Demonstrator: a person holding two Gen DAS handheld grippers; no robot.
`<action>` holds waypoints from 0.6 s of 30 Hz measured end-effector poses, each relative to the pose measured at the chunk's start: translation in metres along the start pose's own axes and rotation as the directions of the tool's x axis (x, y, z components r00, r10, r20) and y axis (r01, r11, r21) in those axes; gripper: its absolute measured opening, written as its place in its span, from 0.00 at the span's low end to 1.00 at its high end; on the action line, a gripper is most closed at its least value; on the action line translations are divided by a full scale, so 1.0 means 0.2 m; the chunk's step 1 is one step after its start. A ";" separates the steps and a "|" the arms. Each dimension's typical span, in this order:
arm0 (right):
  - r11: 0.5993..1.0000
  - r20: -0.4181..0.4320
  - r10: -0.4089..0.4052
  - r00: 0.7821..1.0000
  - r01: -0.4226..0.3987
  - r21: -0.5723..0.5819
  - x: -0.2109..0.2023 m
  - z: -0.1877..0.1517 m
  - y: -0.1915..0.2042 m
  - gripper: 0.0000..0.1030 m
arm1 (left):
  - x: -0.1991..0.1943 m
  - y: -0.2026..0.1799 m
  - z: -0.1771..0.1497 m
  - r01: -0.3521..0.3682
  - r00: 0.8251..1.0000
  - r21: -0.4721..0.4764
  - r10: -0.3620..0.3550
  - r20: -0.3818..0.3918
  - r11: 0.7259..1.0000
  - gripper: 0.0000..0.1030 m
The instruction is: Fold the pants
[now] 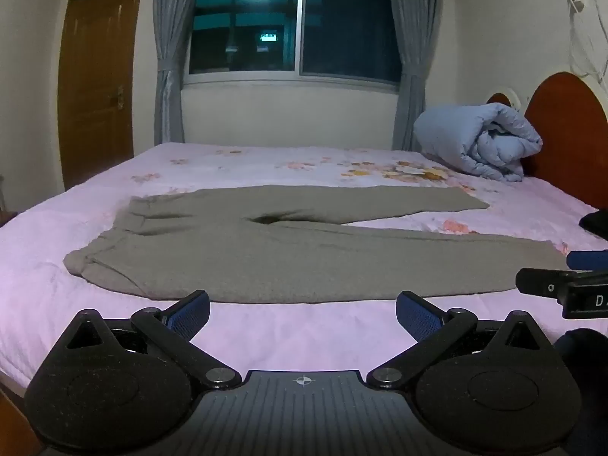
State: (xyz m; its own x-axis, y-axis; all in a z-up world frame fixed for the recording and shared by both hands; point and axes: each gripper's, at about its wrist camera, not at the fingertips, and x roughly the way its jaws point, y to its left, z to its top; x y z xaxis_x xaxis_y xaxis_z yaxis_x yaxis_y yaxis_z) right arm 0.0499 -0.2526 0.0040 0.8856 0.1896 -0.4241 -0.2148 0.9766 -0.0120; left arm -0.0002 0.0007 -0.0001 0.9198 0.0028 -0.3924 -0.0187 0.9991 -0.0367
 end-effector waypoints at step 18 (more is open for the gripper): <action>1.000 0.000 -0.002 1.000 0.002 -0.003 0.01 0.00 0.00 0.94 | 0.01 0.01 0.00 -0.005 1.000 0.023 0.005 -0.005 1.000 1.00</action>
State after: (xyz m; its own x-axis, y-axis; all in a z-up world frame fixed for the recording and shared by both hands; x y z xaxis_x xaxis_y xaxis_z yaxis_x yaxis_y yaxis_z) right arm 0.0508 -0.2521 0.0035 0.8859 0.1876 -0.4243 -0.2145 0.9766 -0.0160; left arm 0.0019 0.0026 -0.0003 0.9179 0.0074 -0.3968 -0.0141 0.9998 -0.0139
